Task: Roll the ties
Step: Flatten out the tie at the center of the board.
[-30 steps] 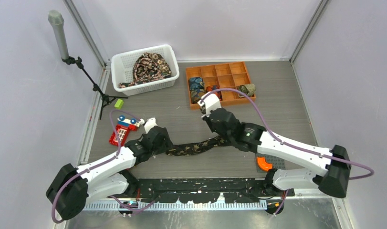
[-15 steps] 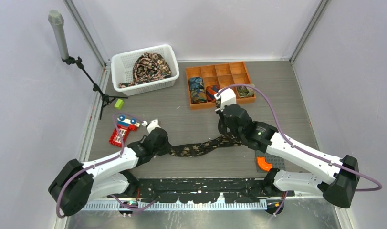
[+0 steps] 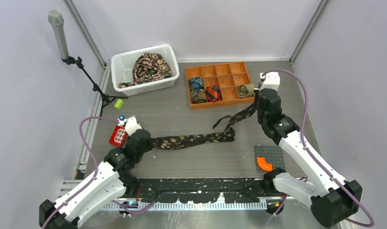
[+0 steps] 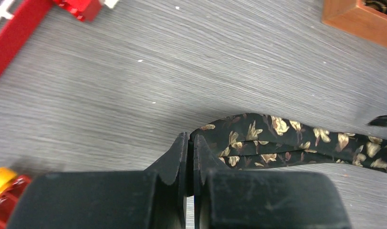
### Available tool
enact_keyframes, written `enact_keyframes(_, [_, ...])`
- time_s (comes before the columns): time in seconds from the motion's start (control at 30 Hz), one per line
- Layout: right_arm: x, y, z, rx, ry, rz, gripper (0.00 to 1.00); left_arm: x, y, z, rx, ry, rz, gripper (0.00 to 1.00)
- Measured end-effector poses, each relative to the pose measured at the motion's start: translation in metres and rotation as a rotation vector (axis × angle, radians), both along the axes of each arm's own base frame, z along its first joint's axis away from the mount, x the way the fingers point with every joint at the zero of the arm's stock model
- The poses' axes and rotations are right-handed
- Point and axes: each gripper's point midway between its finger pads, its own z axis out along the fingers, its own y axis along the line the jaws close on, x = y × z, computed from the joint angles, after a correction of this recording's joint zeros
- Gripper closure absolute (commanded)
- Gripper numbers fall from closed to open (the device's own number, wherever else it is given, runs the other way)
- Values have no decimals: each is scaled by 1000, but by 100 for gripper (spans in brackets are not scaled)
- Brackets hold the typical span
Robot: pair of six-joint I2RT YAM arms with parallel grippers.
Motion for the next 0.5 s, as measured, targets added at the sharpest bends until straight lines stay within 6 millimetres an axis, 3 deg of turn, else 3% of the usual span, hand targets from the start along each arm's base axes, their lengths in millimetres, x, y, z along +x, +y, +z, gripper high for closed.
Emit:
enact_keyframes(0.27, [6,-86,-28,28,-49,-259,100,-11,28,-2,89,10,54,100])
enact_keyframes(0.43, [7,-108,-50,112,-103,-330,100,-12,33,1,99,-2,59,100])
enact_keyframes(0.5, [6,-114,-63,165,-136,-349,100,-12,32,3,88,-14,57,91])
